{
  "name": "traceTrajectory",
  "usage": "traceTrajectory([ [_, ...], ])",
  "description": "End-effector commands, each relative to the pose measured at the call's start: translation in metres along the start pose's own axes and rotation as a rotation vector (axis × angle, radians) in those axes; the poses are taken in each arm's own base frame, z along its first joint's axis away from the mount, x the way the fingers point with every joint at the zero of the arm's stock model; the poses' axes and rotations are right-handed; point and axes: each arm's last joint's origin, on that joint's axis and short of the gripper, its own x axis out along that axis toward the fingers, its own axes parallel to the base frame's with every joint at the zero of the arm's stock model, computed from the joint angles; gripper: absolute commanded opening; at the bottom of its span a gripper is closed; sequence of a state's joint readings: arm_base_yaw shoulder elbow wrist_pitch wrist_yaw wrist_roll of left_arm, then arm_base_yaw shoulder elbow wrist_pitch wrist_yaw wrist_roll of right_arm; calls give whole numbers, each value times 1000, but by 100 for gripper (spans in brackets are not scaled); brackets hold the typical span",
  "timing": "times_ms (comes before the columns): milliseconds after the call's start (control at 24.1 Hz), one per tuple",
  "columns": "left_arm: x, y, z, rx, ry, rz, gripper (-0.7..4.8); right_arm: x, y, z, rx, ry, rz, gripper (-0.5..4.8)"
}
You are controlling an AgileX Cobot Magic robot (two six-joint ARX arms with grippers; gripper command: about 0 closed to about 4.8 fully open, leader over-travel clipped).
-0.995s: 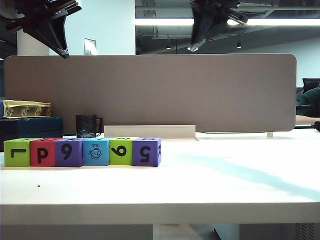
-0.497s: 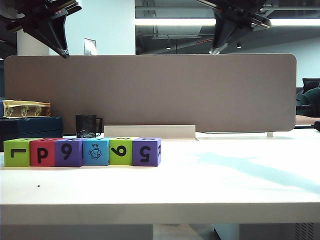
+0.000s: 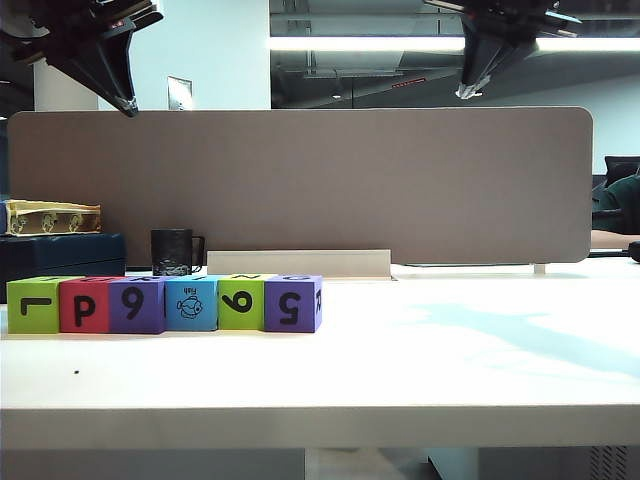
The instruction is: Select the appropriate blocks from the scattered letter blocks on the table and arrange them in a row to spell out "TURING".
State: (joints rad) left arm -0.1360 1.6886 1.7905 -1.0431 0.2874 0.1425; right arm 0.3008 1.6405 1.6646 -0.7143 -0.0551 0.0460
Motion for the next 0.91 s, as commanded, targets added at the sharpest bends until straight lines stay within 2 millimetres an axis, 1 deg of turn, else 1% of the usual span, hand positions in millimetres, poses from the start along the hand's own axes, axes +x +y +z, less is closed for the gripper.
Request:
traceTrajectory([
  [41,-3,-1,1,12,-15,-3,-6,-2,-2,4,-2,-39,-25,-1],
  [332,-3,-1,1,12,-15,-3,-5,-6,-2,10,-26,-106,-37,-1],
  [415,-3,-1,1,12,-15,-3,-5,-8,-2,9,-40,-157,-36,-1],
  [456,-3,-1,1,12,-15,-3,-5,-9,-2,6,-43,-196,-37,-1],
  [580,-3,-1,1,12,-15,-3,-5,-8,-7,-3,-39,-238,-45,-1],
  [746,-3,-1,1,12,-15,-3,-6,-10,-16,-17,-32,-227,-74,-1],
  [912,-3,-1,2,12,-16,-3,-6,-17,-26,-29,-13,-228,-116,-1],
])
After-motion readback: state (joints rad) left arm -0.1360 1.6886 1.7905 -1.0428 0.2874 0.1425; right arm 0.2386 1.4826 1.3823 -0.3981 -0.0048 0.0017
